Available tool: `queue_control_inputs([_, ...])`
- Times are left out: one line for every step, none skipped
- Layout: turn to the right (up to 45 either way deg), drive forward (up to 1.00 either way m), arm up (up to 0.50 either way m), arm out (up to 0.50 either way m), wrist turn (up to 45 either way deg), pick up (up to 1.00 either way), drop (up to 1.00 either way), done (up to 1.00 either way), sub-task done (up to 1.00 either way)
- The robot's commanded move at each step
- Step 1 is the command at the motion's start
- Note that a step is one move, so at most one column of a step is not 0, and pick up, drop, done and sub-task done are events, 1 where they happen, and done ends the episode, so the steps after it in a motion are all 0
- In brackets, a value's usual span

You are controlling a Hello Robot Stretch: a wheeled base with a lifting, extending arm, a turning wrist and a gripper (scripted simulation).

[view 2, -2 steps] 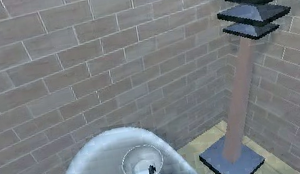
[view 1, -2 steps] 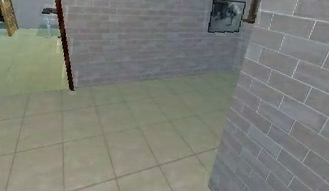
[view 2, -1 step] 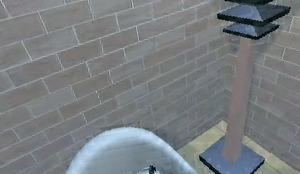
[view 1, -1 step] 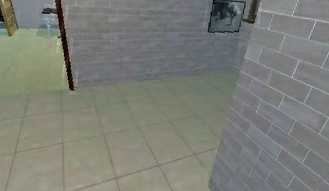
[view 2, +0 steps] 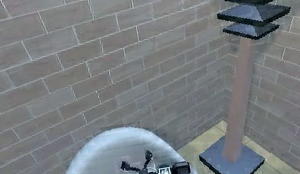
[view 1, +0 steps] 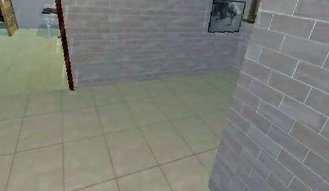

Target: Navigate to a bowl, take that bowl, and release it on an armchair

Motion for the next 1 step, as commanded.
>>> queue_control_inputs([0.0,0.0,0.0,-0.08,0.0,0.0,0.0,0.0,0.0])
